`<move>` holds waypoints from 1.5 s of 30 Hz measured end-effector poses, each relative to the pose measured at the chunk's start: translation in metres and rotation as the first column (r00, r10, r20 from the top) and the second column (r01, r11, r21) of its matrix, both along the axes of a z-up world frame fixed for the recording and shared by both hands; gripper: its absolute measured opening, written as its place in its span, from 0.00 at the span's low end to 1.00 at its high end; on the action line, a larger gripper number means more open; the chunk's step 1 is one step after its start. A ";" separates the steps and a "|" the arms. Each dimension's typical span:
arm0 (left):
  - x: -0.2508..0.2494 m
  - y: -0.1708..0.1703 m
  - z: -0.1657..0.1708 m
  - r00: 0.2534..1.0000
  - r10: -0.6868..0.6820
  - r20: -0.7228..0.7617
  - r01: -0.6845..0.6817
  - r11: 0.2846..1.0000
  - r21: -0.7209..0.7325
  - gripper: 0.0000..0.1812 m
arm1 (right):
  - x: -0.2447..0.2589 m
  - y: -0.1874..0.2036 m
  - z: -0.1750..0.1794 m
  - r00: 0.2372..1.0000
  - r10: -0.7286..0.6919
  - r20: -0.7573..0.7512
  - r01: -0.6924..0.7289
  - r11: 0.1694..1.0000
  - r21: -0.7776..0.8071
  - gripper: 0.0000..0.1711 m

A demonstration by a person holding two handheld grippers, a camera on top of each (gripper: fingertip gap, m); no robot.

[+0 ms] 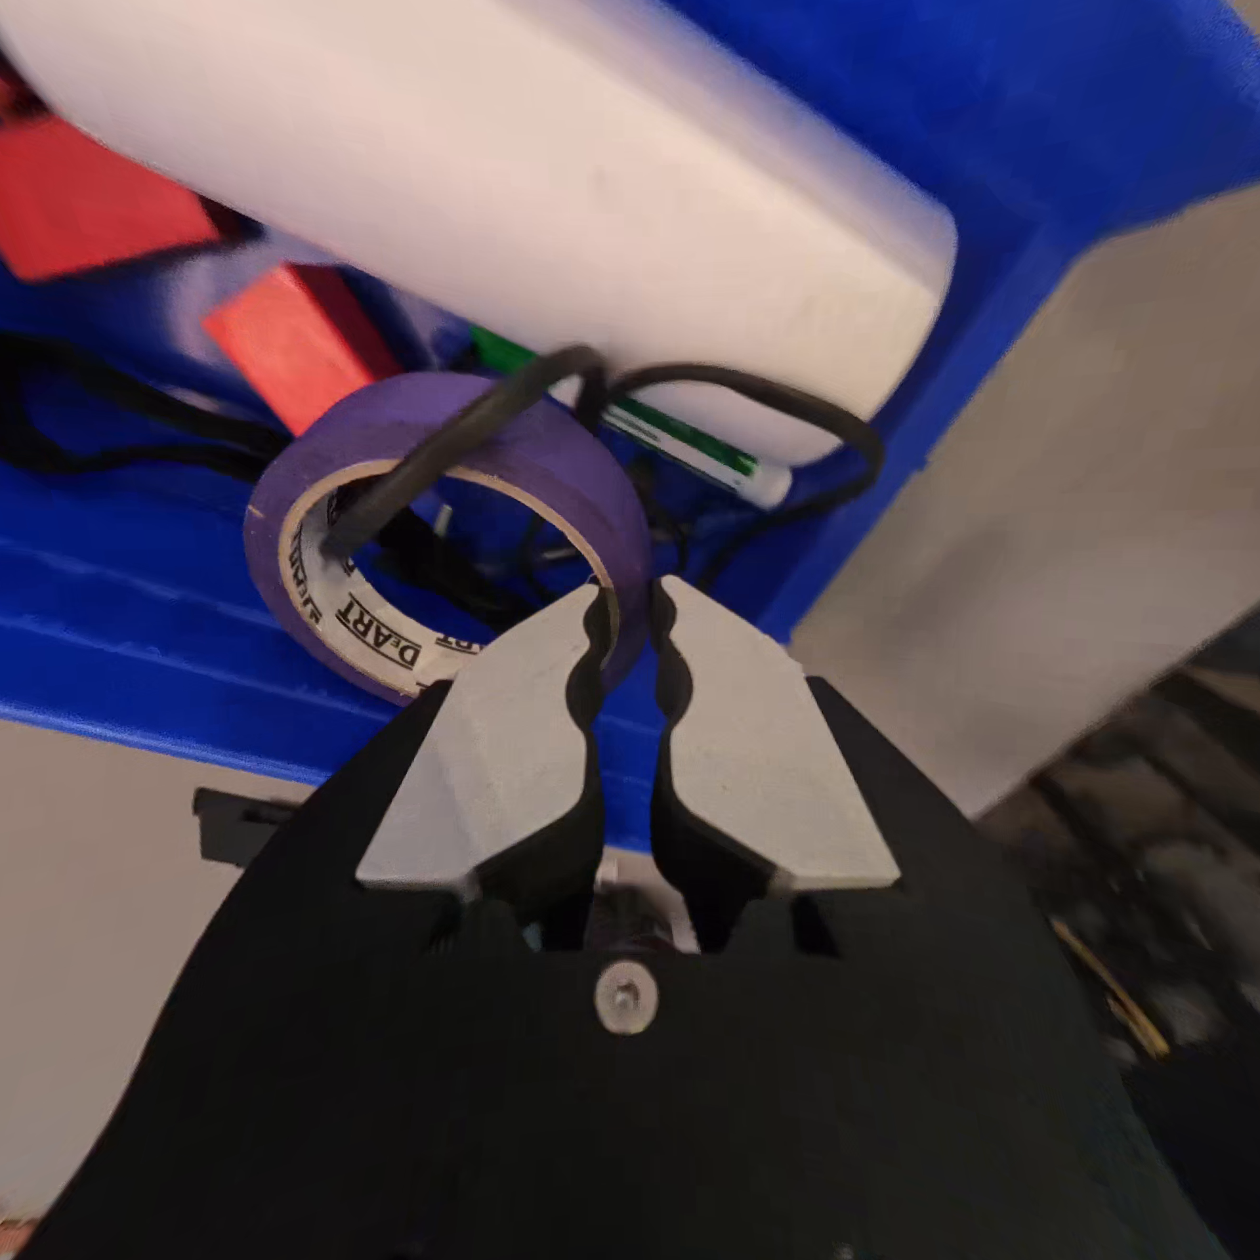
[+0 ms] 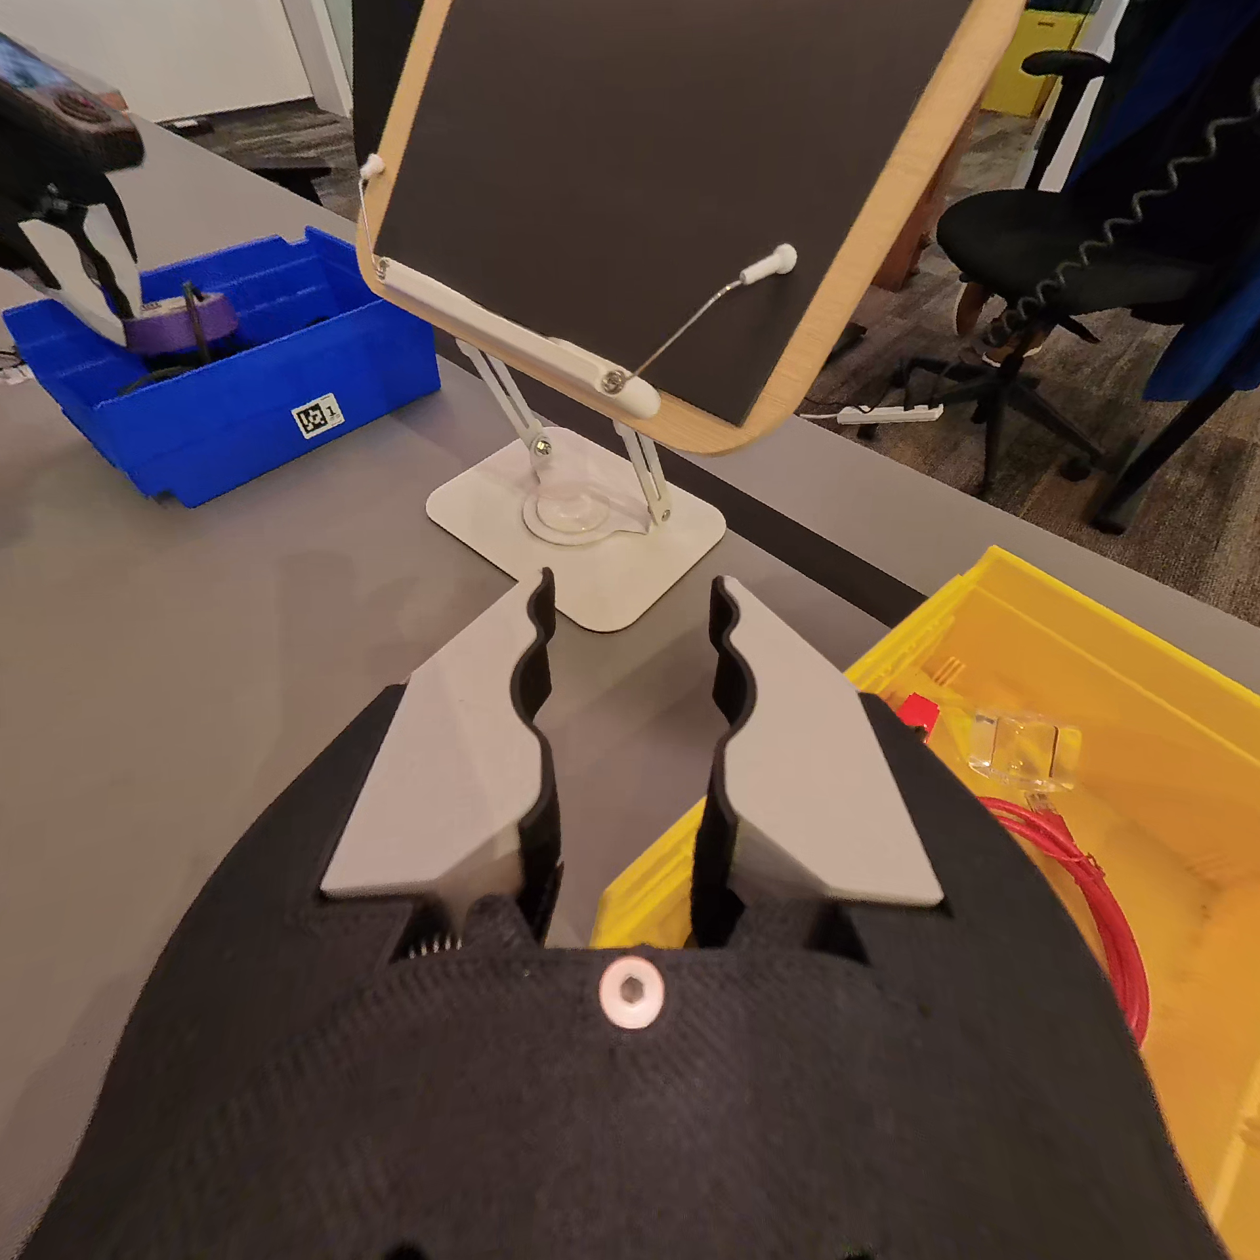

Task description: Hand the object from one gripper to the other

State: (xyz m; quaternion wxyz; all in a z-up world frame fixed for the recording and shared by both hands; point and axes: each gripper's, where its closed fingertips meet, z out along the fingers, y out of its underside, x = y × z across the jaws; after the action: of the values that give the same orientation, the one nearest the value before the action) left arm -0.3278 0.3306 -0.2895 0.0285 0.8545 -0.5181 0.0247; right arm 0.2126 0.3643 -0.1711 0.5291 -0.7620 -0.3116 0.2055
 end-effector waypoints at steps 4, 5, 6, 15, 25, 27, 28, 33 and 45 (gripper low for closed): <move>-0.009 -0.026 0.004 0.993 -0.051 -0.104 0.029 0.978 -0.206 0.06 | -0.008 -0.005 0.006 1.000 0.018 -0.003 -0.018 1.000 0.014 0.25; -0.007 -0.033 0.007 0.995 -0.044 -0.091 0.018 0.965 -0.263 0.06 | -0.010 -0.007 0.007 1.000 0.025 -0.009 -0.025 1.000 0.014 0.25; -0.005 -0.041 0.008 0.996 -0.053 -0.075 0.027 0.950 -0.312 0.05 | -0.012 -0.008 0.008 0.999 0.032 -0.014 -0.032 0.999 0.015 0.25; 0.037 -0.044 0.052 0.890 0.072 0.451 0.038 0.972 -0.231 0.06 | -0.025 -0.026 0.014 0.993 0.104 -0.050 -0.103 0.995 0.016 0.25; 0.042 -0.013 0.113 0.728 0.008 0.686 -0.081 0.994 0.074 0.05 | -0.062 -0.047 0.020 0.978 0.198 -0.061 -0.197 0.980 0.032 0.26; 0.044 -0.006 0.125 0.706 -0.010 0.708 -0.102 0.988 0.115 0.05 | -0.073 -0.052 0.020 0.974 0.223 -0.045 -0.221 0.975 0.033 0.26; 0.044 -0.004 0.129 0.712 -0.023 0.702 -0.101 0.986 0.135 0.05 | -0.078 -0.054 0.019 0.971 0.235 -0.042 -0.233 0.972 0.031 0.26; 0.041 0.010 0.149 0.745 -0.060 0.665 -0.120 0.968 0.221 0.05 | -0.092 -0.059 0.017 0.963 0.263 -0.055 -0.262 0.965 0.024 0.26; 0.055 0.035 0.202 0.716 -0.123 0.687 -0.166 0.926 0.339 0.06 | -0.096 -0.066 0.011 0.955 0.283 -0.085 -0.283 0.959 0.004 0.26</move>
State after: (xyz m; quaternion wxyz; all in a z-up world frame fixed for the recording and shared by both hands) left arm -0.2724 0.3656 -0.0879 -0.3334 0.7767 -0.4749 0.2450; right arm 0.1165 0.2982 -0.1601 0.5040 -0.7022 -0.3939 0.3126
